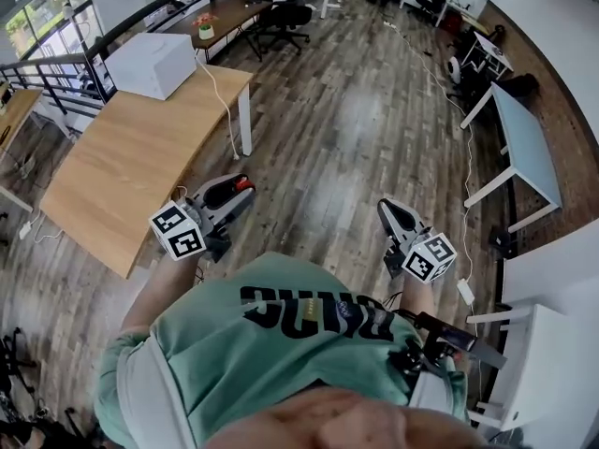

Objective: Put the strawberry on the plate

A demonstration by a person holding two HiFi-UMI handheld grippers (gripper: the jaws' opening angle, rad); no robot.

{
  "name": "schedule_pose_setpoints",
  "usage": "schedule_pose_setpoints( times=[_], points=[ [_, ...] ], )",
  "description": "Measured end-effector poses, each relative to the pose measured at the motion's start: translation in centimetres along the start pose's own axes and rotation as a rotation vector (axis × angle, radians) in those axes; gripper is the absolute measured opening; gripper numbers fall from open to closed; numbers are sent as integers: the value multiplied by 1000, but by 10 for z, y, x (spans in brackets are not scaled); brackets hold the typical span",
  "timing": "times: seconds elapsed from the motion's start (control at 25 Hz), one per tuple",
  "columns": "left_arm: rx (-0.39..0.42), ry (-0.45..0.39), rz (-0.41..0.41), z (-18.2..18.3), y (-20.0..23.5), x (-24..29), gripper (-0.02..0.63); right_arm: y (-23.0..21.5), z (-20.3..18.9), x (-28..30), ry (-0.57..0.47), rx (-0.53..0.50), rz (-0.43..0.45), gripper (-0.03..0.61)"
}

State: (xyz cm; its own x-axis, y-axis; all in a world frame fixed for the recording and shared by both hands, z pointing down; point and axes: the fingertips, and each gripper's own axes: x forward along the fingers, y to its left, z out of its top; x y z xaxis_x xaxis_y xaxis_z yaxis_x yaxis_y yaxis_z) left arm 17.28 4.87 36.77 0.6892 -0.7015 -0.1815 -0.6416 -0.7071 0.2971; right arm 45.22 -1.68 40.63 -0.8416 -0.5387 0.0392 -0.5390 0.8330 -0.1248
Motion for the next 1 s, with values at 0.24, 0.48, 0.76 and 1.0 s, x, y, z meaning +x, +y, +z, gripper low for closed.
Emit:
schedule_pose_setpoints(
  times=[0.24,0.48,0.76,1.0],
  points=[
    [3,39,45,-20,-10,54,144,-60,-7,-16,-18,35,40,6],
    [1,83,51,-28,-5,87,143,-92,-21,-14,-14,80,55,6],
    [-42,81,21,-23,40,97,143,-101,-12,20,24,70,27,6],
    [-62,40,-59,2,122,94,143,-106,9,88,24,12,-56,6]
  ],
)
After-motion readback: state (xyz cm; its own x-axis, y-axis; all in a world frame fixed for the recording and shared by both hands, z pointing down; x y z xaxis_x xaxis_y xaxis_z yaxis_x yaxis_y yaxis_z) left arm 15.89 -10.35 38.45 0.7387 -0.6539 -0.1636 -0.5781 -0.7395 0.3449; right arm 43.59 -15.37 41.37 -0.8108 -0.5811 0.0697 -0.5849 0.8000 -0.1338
